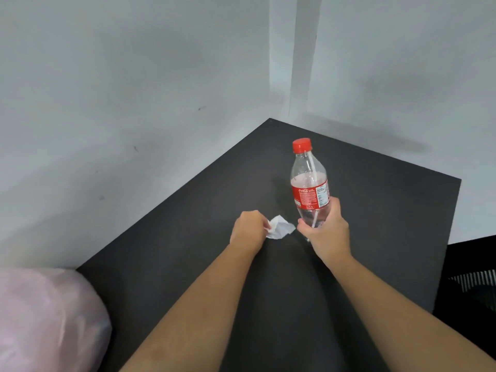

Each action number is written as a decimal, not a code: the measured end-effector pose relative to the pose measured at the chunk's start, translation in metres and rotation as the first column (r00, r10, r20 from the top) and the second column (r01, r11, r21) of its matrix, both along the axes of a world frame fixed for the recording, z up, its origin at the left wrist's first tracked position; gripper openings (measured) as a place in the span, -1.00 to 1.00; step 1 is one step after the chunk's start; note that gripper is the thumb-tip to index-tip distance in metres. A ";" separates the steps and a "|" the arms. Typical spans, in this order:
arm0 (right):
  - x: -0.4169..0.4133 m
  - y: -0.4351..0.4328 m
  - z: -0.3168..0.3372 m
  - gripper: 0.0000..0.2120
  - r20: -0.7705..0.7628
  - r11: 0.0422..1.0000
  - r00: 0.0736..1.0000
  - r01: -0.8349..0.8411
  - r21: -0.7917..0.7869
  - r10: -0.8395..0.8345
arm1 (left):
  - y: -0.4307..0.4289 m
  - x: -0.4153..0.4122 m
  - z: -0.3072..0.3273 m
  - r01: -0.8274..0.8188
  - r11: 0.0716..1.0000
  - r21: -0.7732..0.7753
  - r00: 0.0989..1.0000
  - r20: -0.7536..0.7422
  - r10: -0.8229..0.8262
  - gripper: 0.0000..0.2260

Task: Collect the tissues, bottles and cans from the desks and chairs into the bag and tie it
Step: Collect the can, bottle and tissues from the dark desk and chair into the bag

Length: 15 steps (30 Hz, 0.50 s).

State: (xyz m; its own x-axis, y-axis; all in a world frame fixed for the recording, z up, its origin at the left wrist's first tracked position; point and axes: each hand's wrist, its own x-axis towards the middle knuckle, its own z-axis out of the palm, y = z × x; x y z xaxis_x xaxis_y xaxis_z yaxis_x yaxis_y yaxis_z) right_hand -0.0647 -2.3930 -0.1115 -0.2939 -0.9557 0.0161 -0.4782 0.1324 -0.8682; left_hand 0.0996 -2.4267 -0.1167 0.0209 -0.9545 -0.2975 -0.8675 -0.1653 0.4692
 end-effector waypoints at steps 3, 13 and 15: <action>0.003 0.012 0.007 -0.39 0.010 0.998 1.000 -0.011 0.067 0.011 | 0.016 0.016 0.016 -0.007 1.000 0.015 0.999 0.043 0.007 -0.75; 0.056 0.059 0.133 -0.45 0.037 0.980 0.980 -0.193 -0.059 0.195 | 0.083 0.096 0.173 -0.102 0.953 -0.285 0.992 0.043 0.119 -0.80; 0.076 0.076 0.166 -0.44 0.059 0.957 0.958 -0.276 -0.094 0.282 | 0.109 0.120 0.211 -0.117 0.921 -0.372 0.987 0.063 0.151 -0.82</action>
State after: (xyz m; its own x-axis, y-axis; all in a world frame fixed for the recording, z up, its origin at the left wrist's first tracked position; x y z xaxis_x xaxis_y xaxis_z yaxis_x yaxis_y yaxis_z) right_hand 0.0116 -2.3174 0.0549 -0.0188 -0.9959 0.0883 -0.4227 -0.0721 -0.9034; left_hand 0.2200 -2.3175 0.0947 0.1661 -0.9828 0.0805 -0.8902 -0.1143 0.4411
